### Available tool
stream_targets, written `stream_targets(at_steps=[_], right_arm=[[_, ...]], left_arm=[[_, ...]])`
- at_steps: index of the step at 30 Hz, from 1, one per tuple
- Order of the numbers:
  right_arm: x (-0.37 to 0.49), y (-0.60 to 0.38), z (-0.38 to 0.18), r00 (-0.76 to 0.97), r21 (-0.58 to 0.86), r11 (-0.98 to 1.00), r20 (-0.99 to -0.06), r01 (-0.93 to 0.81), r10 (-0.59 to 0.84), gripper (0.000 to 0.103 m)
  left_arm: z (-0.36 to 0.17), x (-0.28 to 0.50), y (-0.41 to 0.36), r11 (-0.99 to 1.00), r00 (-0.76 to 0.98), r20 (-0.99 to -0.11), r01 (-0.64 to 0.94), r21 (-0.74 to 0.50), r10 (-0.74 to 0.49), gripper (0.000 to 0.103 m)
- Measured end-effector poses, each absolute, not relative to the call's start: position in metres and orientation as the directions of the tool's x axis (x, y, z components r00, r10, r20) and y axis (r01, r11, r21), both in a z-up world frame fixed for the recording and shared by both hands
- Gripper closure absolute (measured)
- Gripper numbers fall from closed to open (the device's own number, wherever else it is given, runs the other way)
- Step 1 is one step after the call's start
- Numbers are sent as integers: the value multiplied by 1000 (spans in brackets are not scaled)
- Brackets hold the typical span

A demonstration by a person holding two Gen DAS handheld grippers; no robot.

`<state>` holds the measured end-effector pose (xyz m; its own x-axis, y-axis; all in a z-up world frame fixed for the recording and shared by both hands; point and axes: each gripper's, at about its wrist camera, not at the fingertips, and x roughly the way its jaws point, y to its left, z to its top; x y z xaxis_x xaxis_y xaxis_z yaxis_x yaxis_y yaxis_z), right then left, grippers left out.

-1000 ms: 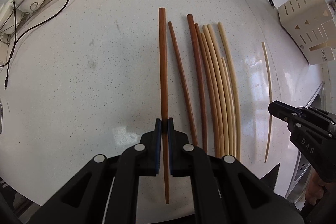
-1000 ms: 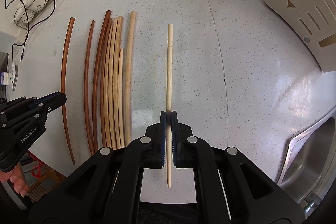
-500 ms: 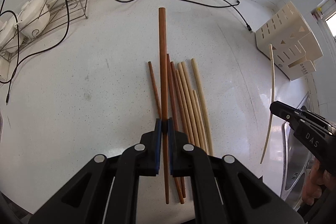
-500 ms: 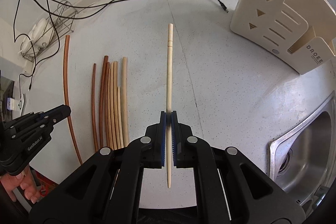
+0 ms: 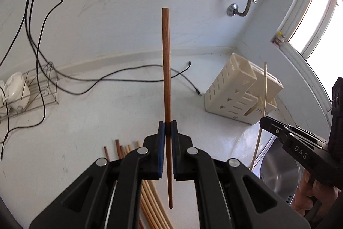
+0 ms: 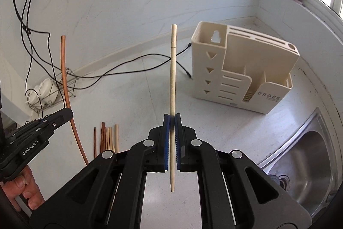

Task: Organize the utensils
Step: 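Carry both chopsticks over the cream utensil holder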

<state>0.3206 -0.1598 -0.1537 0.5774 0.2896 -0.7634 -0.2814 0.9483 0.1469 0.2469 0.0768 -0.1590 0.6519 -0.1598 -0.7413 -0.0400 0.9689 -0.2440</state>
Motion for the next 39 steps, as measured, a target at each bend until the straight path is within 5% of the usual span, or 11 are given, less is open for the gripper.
stream_targets(at_steps=[18,26,39], right_arm=[[390,-274,-100,815,195,963,-518,-185,261,99],[401,-311,-107,866,289,941,-410,-177,288,99],[413,-320,-139,903,228,968,-385,-108,191,99]], left_arm=[[-76,372,-23,939,840,-433,242,-244,-328,98],[-86,413,-46,924,844,-391,284,-257,-368,98],[-118,430,-58,934,859,-373,292,-205,-350,98]])
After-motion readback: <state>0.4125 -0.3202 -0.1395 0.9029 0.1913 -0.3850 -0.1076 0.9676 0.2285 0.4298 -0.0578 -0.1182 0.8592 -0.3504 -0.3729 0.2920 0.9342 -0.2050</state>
